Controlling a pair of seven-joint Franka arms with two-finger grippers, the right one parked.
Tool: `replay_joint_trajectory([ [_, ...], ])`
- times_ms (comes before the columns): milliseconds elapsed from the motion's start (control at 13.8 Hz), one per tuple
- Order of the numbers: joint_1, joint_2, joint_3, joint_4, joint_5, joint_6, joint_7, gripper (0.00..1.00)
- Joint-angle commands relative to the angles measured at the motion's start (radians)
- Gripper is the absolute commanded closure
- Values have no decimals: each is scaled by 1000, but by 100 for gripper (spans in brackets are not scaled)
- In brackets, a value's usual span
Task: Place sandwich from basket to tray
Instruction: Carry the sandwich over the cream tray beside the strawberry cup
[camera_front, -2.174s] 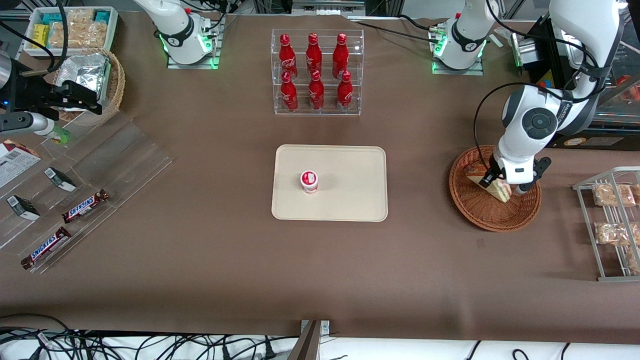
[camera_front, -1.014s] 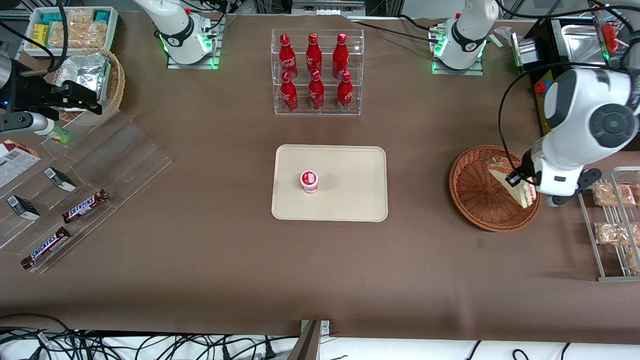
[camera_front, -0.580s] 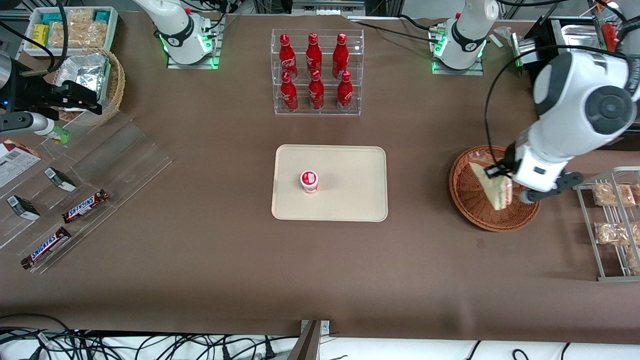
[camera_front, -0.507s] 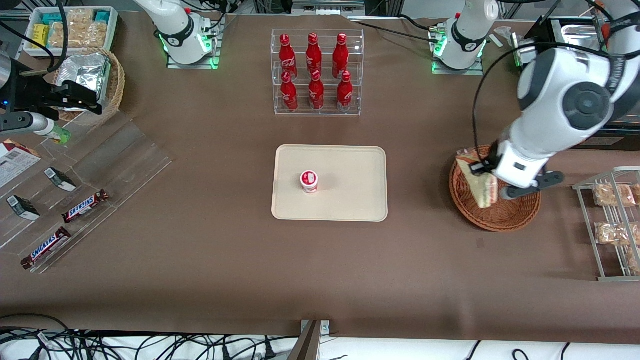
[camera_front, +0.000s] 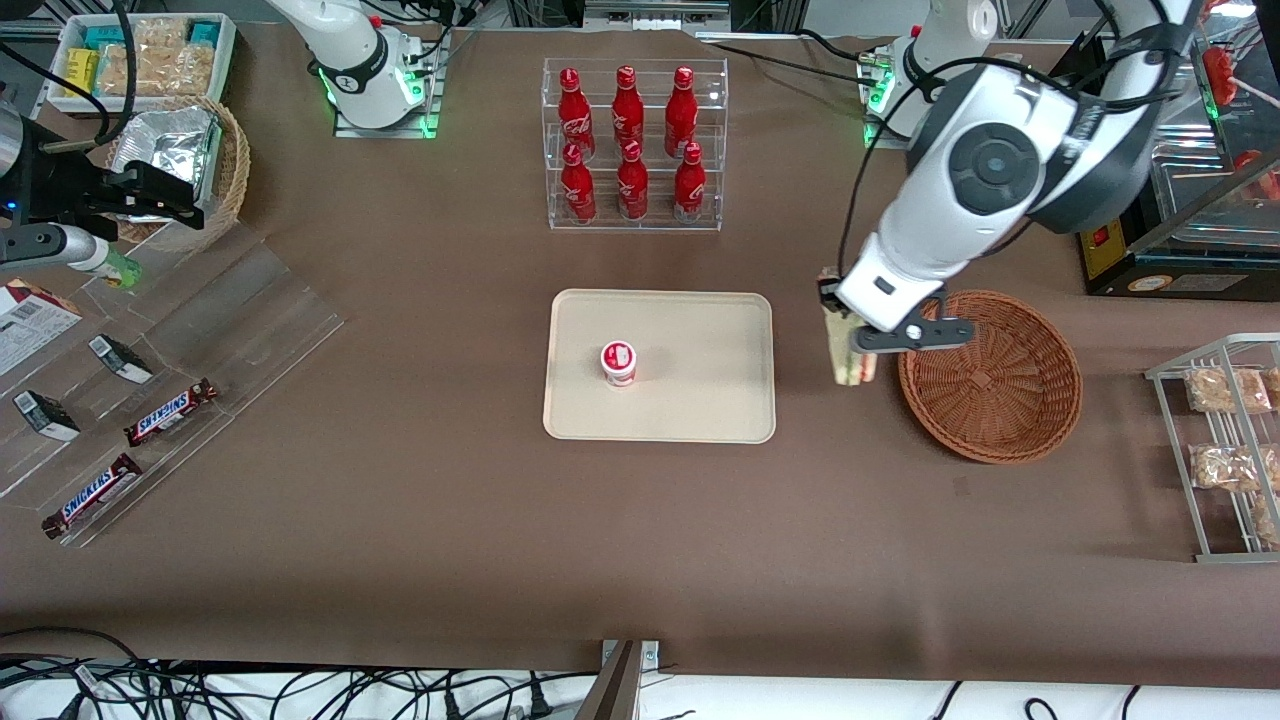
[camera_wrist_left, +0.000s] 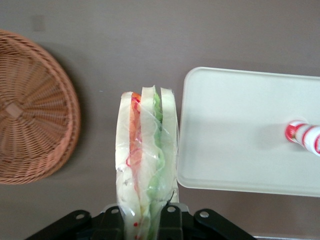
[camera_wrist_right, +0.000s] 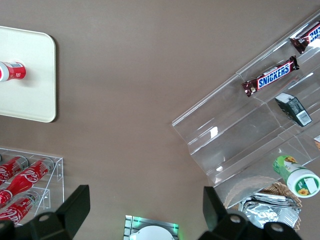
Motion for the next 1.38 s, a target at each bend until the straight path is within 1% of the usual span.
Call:
replay_joint_trajectory([
  [0, -74, 70, 1, 25, 23, 62, 11, 100],
  [217, -134, 148, 1, 23, 112, 101, -53, 100],
  [435, -171, 231, 2, 21, 157, 203, -127, 100],
  [652, -207, 314, 4, 23, 261, 242, -204, 100],
  [725, -211, 345, 4, 23, 296, 281, -240, 100],
  [870, -220, 392, 2, 23, 365, 297, -288, 100],
  [942, -236, 403, 5, 23, 381, 297, -306, 100],
  [1014, -246, 411, 7, 23, 381, 297, -311, 100],
  [1304, -246, 428, 7, 23, 402, 299, -313, 100],
])
